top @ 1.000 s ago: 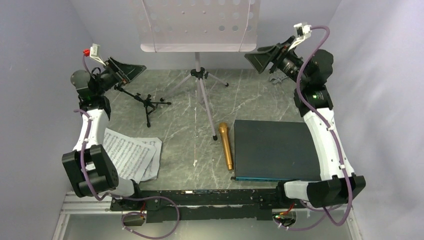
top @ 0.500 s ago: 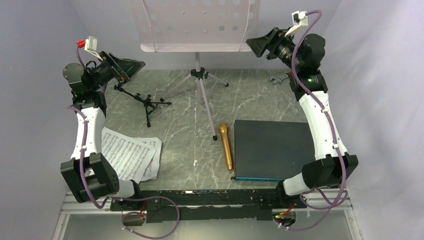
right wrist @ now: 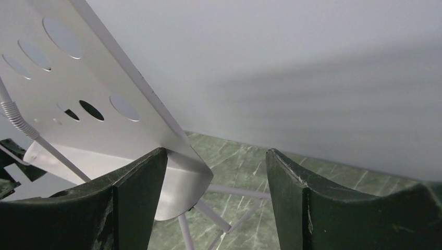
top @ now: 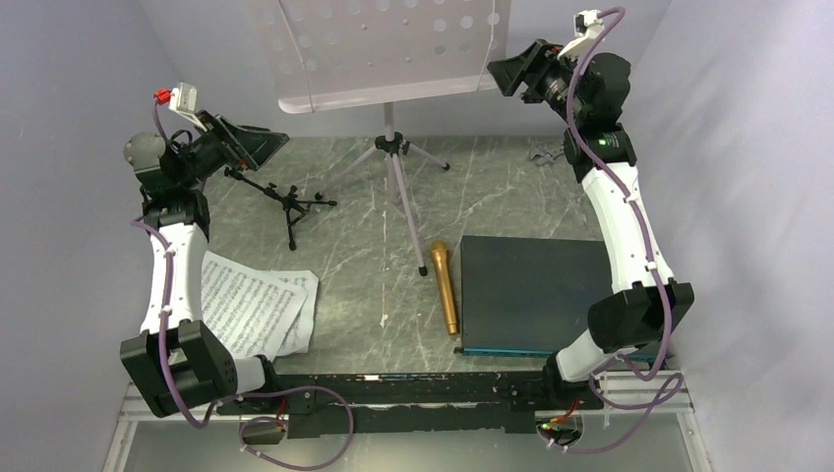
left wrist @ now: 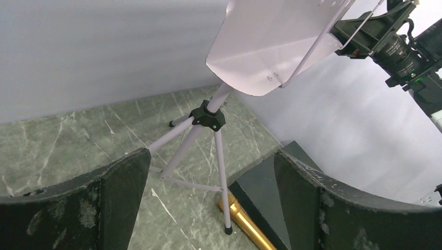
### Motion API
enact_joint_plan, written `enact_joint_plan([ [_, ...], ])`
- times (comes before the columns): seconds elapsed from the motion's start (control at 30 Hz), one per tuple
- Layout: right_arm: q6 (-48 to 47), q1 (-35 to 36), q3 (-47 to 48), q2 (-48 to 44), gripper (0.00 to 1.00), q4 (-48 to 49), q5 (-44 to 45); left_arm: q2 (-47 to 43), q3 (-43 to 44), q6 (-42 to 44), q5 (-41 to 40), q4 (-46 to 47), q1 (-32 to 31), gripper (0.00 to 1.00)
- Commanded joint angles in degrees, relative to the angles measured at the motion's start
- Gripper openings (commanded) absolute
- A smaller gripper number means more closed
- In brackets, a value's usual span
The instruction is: Set up the instrument practice props
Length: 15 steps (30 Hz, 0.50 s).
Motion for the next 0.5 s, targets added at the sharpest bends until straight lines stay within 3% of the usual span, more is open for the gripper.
enact_joint_plan([
  [0.0,-0.5,-0.4,2.2,0.2,0.73,1.3,3.3,-1.5,-0.3,1.2,-0.1,1.1,0.4,0.94],
  [0.27,-1.5,-0.5,1.1,-1.0,0.8,0.5,1.2,-2.3,-1.2,2.6,-1.5,-0.6,0.5,0.94],
  [0.47,-3.2,-1.2,-6.8,-10.1,0.91,-0.6,2.9,-3.2,-1.9,3.9,-3.7,-2.4,0.6,0.94],
])
